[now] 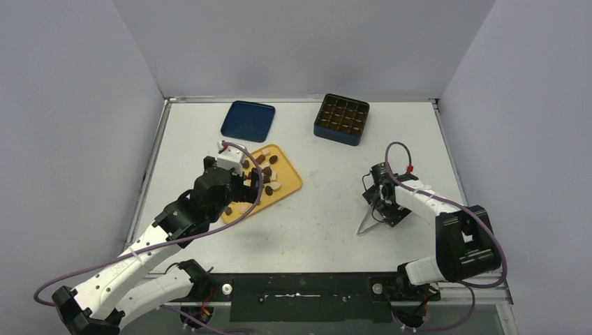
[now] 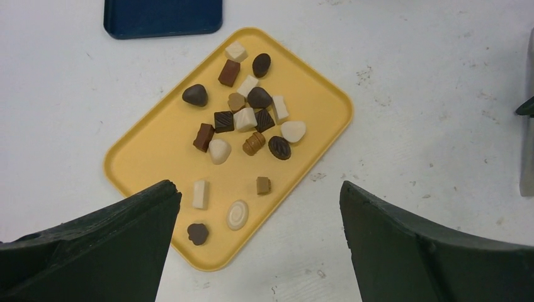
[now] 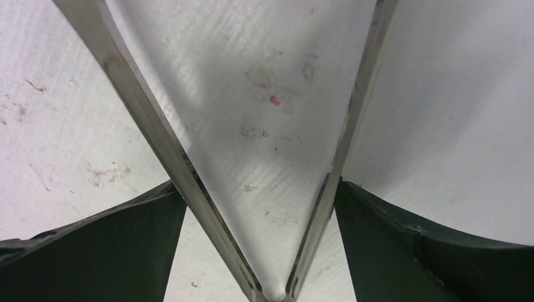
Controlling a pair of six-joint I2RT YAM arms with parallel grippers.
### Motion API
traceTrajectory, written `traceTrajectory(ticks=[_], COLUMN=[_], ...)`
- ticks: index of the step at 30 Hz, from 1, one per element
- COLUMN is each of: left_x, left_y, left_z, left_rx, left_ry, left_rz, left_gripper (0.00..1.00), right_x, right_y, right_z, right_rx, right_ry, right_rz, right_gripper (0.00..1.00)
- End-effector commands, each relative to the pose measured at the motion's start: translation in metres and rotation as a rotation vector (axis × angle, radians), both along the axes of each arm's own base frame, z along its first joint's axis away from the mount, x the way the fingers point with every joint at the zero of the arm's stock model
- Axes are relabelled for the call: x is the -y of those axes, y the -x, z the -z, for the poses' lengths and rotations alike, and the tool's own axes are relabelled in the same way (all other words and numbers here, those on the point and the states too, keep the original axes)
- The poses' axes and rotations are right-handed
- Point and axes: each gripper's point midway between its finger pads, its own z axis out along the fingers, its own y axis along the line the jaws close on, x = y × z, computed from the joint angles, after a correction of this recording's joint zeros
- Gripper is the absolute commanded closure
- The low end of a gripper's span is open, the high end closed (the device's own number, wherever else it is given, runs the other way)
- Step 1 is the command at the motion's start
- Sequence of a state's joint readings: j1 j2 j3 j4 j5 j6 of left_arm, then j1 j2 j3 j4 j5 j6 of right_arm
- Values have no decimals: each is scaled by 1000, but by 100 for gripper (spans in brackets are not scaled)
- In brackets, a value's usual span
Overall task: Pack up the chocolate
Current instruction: Pick up the clamp at the center of the board.
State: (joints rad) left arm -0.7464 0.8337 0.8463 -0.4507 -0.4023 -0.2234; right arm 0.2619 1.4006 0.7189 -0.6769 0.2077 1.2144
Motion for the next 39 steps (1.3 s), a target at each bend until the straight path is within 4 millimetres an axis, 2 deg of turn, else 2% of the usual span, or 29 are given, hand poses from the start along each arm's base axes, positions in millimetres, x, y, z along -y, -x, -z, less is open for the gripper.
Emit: traceTrajectory(ticks=[1, 5, 9, 17, 20, 23, 24, 27, 30, 33, 39], left_x=[-14, -19, -23, -41, -44, -48, -49, -51, -52, -53, -53], left_y=[0, 2, 2, 4, 6, 8, 8, 9, 9, 9, 8], left_z=[-2, -1, -8, -22, -27, -29, -30, -32, -33, -31, -29], left_rx=[27, 35, 61, 119, 142, 155, 160, 170, 174, 174, 166], left_ry=[-42, -44, -30, 0, 22, 29, 33, 42, 46, 45, 33], left_rz=[-35, -48, -63, -140, -147, -158, -163, -169, -174, -178, -182], left_gripper=[3, 3, 3, 3, 3, 3, 3, 3, 3, 3, 3], right_x=[0, -8, -27, -97, -109, -112, -110, -104, -97, -101, -93], right_y=[-28, -27, -19, -8, 0, 6, 8, 7, -1, -11, -24], right_z=[-8, -15, -8, -13, -11, -15, -15, -20, -25, -29, -29], right_rx=[73, 64, 53, 151, 148, 143, 134, 156, 196, 262, 332], right_ry=[93, 201, 188, 85, 70, 98, 101, 119, 161, 158, 173], right_rz=[-81, -214, -362, -840, -932, -945, -938, -904, -873, -858, -753], right_gripper=[14, 19, 25, 30, 37, 40, 39, 27, 13, 2, 0])
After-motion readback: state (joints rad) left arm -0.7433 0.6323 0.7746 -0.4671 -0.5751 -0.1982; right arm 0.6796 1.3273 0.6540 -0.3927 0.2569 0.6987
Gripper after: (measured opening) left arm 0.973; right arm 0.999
